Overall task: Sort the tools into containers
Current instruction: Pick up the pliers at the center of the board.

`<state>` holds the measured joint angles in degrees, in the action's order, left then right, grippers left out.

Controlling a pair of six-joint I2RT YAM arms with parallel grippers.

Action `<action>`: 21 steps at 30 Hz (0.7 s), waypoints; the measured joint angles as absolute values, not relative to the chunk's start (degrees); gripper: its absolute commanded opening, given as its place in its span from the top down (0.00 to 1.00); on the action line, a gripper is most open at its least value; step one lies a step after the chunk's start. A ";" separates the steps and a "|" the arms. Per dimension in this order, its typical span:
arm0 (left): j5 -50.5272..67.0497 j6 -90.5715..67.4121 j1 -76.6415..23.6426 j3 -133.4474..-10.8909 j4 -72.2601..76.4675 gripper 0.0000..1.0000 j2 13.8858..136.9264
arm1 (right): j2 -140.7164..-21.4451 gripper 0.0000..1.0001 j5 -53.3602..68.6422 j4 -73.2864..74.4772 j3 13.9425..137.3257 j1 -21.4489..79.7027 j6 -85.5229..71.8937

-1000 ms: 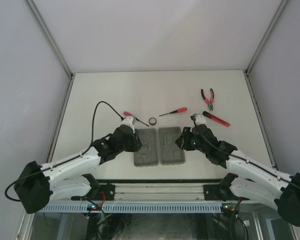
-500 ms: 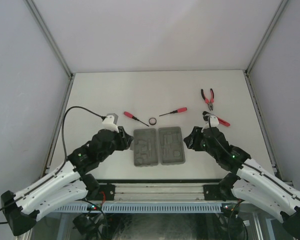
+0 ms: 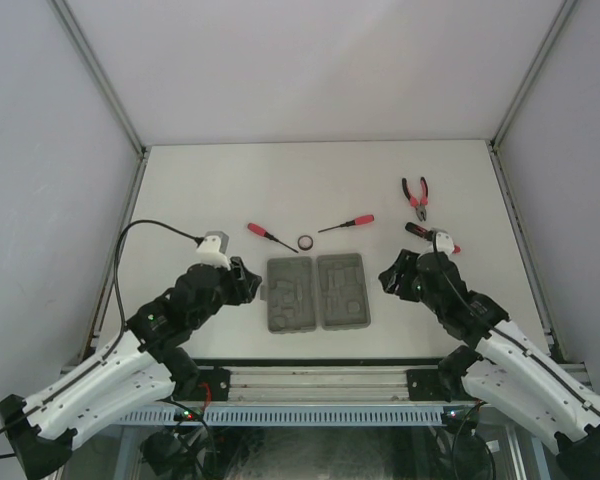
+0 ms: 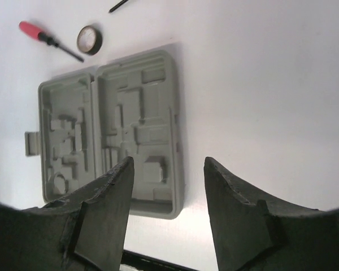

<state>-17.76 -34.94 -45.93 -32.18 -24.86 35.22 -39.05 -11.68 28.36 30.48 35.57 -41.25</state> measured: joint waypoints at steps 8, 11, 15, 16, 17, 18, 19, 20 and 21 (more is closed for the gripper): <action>-14.81 -34.46 -43.11 -32.49 -25.69 0.48 35.66 | -40.58 0.48 -8.64 30.79 30.98 25.39 -40.25; -11.66 -33.43 -39.92 -34.54 -27.83 0.48 37.17 | -42.81 0.48 -6.61 31.09 32.86 20.86 -38.94; -6.17 -32.23 -34.17 -38.26 -28.84 0.48 39.55 | -46.46 0.47 -4.08 30.83 35.99 17.19 -36.73; -5.37 -31.88 -33.34 -38.85 -29.06 0.48 39.72 | -47.46 0.47 -3.70 30.61 36.80 16.73 -36.14; -4.78 -31.42 -32.58 -39.53 -29.41 0.48 39.83 | -48.29 0.47 -3.49 30.44 37.47 16.45 -35.59; -4.16 -30.72 -31.99 -40.27 -29.87 0.48 39.86 | -49.12 0.46 -3.27 30.28 38.22 16.03 -34.87; -3.99 -30.28 -31.73 -40.73 -30.15 0.48 39.86 | -49.54 0.46 -3.22 30.22 38.59 15.79 -34.50; -3.88 -29.78 -31.55 -41.25 -30.50 0.48 39.86 | -50.11 0.46 -2.96 30.26 39.13 15.40 -33.91; -3.86 -29.26 -31.44 -41.60 -30.79 0.48 39.86 | -50.63 0.46 -2.70 30.17 39.62 14.85 -33.39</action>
<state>-3.86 -29.26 -31.44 -41.60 -30.79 39.86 -50.63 -2.70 30.17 39.62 14.85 -33.39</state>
